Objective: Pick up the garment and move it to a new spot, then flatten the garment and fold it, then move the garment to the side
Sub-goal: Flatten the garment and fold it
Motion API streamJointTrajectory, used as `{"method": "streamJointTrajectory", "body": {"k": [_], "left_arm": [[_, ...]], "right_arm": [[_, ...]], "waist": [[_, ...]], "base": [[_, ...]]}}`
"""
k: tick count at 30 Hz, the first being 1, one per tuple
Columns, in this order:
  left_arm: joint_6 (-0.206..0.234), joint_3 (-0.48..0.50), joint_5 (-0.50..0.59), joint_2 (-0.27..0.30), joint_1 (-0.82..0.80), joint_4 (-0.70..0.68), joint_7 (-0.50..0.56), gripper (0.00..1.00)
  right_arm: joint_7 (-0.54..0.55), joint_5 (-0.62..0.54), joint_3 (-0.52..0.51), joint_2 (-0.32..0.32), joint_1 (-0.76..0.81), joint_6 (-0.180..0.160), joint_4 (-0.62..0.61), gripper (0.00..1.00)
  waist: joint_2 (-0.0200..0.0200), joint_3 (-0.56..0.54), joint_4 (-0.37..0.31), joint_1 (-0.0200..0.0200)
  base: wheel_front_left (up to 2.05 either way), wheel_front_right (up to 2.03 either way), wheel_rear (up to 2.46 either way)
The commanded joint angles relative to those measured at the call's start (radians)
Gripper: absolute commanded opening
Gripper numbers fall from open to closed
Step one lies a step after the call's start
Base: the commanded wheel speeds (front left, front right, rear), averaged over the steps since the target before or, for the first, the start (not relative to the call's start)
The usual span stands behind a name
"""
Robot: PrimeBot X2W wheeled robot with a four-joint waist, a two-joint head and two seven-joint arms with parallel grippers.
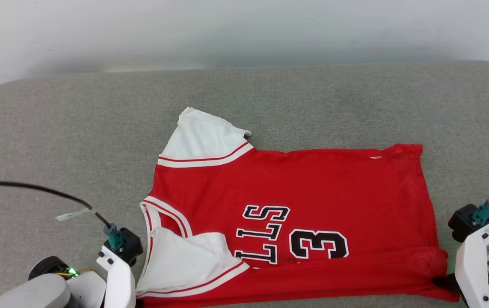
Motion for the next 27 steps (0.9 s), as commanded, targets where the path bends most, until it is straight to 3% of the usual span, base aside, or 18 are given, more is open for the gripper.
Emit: {"method": "streamJointTrajectory", "body": {"k": [1, 3, 4, 5, 6, 10, 17, 21, 27], "left_arm": [[0.011, -0.006, -0.004, -0.007, 0.017, 0.022, 0.001, 0.00], [0.014, -0.005, -0.005, -0.011, 0.017, 0.029, 0.000, 0.00], [0.015, 0.000, 0.001, -0.014, 0.011, 0.033, -0.010, 0.65], [0.016, 0.006, 0.005, -0.017, 0.002, 0.038, -0.018, 1.00], [0.011, 0.008, 0.009, -0.016, -0.006, 0.038, -0.022, 1.00], [-0.001, 0.032, 0.028, 0.004, -0.052, 0.024, -0.033, 1.00], [-0.003, 0.109, 0.096, 0.045, -0.155, 0.001, -0.125, 1.00], [0.002, 0.154, 0.122, 0.010, -0.214, 0.051, -0.197, 1.00], [0.002, 0.188, 0.184, -0.054, -0.326, 0.164, -0.253, 1.00]], "right_arm": [[-0.010, -0.011, -0.011, 0.012, 0.017, -0.001, 0.022, 0.00], [-0.015, -0.019, -0.012, 0.018, 0.024, -0.001, 0.031, 0.00], [-0.022, -0.019, -0.016, 0.026, 0.031, -0.001, 0.037, 0.04], [-0.032, -0.020, -0.025, 0.034, 0.034, -0.001, 0.042, 0.95], [-0.044, -0.027, -0.034, 0.041, 0.034, -0.001, 0.043, 1.00], [-0.130, -0.059, -0.089, 0.040, 0.026, -0.001, 0.017, 1.00], [-0.454, -0.228, -0.316, 0.099, 0.000, -0.001, -0.004, 1.00], [-0.622, -0.366, -0.462, 0.184, 0.020, -0.001, -0.025, 1.00], [-0.788, -0.565, -0.680, 0.330, 0.092, -0.001, -0.114, 1.00]], "waist": [[0.0000, 0.006, 0.004, 0.0001], [0.0000, 0.007, 0.005, 0.0001], [0.0000, 0.006, 0.007, 0.0001], [0.0000, 0.004, 0.009, 0.0001], [0.0000, 0.001, 0.011, 0.0001], [0.0000, -0.023, 0.015, 0.0001], [0.0000, -0.037, -0.003, 0.0001], [0.0000, -0.014, -0.021, 0.0001], [0.0000, 0.048, -0.051, 0.0001]], "base": [[0.00, 0.00, 0.00], [0.00, 0.00, 0.00], [0.00, 0.00, 0.00], [0.00, 0.00, 0.00], [0.00, 0.00, 0.00], [0.00, 0.00, 0.00], [0.00, 0.00, 0.00], [0.00, 0.00, 0.00], [0.00, 0.00, 0.00]]}}
